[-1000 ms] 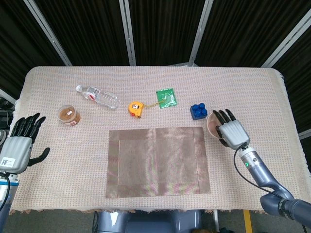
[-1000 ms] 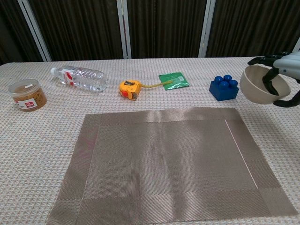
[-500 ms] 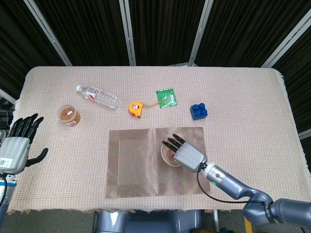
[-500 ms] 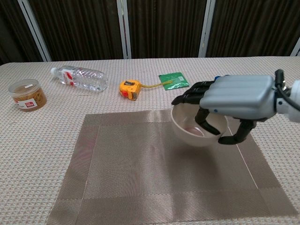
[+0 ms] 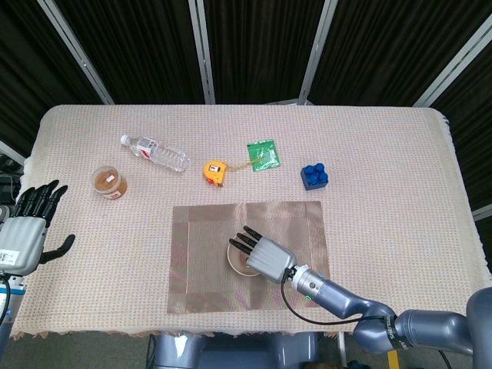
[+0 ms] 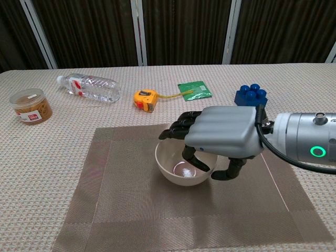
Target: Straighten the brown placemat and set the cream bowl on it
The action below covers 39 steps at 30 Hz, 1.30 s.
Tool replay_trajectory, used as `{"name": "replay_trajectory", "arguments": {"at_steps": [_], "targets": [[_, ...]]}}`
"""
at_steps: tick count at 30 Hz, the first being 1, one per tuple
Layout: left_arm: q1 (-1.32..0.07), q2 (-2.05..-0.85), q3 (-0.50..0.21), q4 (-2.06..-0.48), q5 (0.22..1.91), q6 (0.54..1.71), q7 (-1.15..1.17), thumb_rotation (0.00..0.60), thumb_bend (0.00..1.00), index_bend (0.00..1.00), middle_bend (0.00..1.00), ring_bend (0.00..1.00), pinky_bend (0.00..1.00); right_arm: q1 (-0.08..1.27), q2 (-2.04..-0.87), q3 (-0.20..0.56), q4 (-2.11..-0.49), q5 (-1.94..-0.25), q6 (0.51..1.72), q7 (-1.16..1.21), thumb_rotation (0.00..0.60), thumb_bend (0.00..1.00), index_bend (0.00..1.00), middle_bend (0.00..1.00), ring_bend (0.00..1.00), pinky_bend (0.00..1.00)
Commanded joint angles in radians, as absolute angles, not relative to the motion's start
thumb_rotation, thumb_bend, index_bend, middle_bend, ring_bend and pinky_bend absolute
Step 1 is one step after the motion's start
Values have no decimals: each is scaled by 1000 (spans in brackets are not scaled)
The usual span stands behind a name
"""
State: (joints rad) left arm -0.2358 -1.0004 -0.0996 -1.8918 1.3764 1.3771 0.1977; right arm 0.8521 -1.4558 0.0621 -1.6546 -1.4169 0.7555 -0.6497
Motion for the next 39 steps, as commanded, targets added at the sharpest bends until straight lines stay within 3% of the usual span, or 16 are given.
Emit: {"name": "replay_trajectory", "arguments": {"at_steps": [1,10,13,21,29,35,39], "targets": [[-236,-1000,-101,-1891,1374,1376,196,600,337,0,0,0,0,840,-1438,64,-1690,-1384,780,-677,600,112,0,0,0,0],[-234,-1000,-96,-1892,1384,1377,196,600,336,0,0,0,0,748,-1285,23,-1840,-1447,936,-657,600,111,0,0,0,0],[-231,-1003,-92,-1894,1394,1384,202,600,336,0,0,0,0,692,-1207,-4,-1852,-1529,1038,-616,600,111,0,0,0,0],[-224,-1011,-81,-1902,1416,1396,220,600,337,0,0,0,0,542,-1079,-88,-1653,-1720,1307,-328,600,111,0,0,0,0],[-215,-1025,-71,-1916,1434,1412,259,600,337,0,0,0,0,394,-1077,-110,-1403,-1679,1479,-86,600,111,0,0,0,0],[-209,-1043,-66,-1920,1433,1420,292,600,337,0,0,0,0,315,-1110,-87,-1300,-1616,1543,72,600,111,0,0,0,0],[-197,-1053,-64,-1913,1435,1441,306,600,336,0,0,0,0,274,-1099,-77,-1345,-1555,1532,142,600,111,0,0,0,0]]}}
